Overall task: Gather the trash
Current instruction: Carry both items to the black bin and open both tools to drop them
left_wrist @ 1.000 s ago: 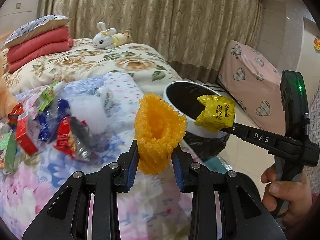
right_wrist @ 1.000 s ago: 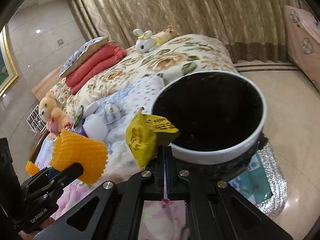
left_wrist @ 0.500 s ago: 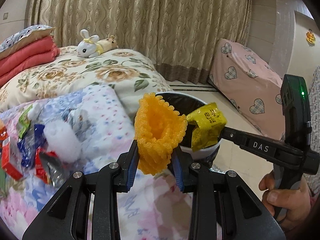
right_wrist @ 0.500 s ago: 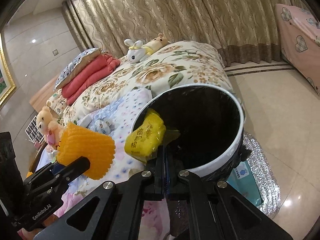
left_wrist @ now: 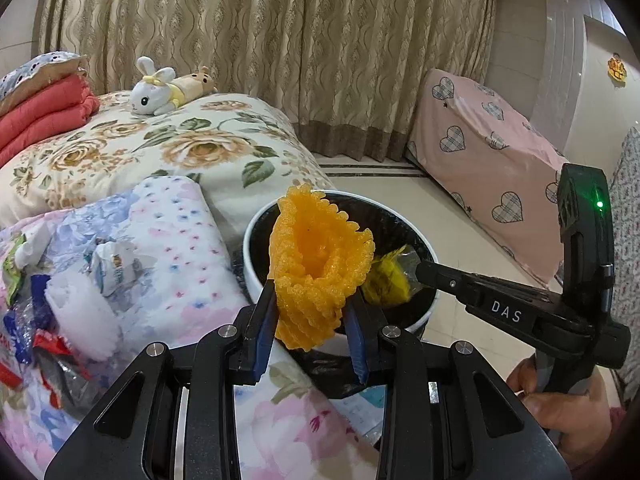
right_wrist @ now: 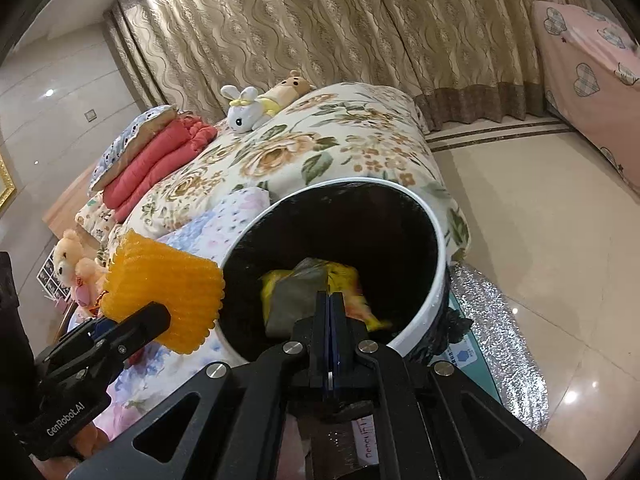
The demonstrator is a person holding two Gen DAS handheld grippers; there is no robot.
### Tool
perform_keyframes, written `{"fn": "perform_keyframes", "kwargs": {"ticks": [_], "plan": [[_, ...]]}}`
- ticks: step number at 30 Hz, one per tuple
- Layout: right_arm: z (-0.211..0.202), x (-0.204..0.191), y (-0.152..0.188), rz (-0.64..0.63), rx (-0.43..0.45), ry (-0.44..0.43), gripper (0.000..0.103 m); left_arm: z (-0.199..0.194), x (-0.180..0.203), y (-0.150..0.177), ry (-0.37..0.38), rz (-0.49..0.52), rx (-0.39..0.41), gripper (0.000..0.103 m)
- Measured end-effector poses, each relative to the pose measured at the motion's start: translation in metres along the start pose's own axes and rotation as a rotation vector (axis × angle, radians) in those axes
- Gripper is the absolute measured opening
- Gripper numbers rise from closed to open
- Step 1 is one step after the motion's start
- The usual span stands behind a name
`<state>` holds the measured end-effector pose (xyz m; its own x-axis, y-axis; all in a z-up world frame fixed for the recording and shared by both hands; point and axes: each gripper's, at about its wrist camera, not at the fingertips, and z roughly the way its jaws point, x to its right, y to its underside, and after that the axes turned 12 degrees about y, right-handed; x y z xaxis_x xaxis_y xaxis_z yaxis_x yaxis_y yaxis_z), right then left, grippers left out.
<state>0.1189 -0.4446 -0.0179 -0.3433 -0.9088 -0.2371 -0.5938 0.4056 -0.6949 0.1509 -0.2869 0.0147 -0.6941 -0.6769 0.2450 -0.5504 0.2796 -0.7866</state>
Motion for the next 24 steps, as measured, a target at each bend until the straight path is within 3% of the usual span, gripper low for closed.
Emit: {"fn": "perform_keyframes", "kwargs": {"ticks": [15,21,24], "plan": [[0.009,0.012,-0.008,0.025,-0.022,-0.001,0.004,0.027,0.0,-0.008,0.005,-0.004,-0.038,0.034],[0.011,0.014,-0.009,0.045,-0.029,0.021,0.009,0.028,0.001,-0.007,0.006,0.004,-0.044,0.059],[0.008,0.014,-0.008,0.059,-0.023,0.026,0.037,0.022,-0.001,-0.004,-0.007,-0.006,-0.033,0.073]]}}
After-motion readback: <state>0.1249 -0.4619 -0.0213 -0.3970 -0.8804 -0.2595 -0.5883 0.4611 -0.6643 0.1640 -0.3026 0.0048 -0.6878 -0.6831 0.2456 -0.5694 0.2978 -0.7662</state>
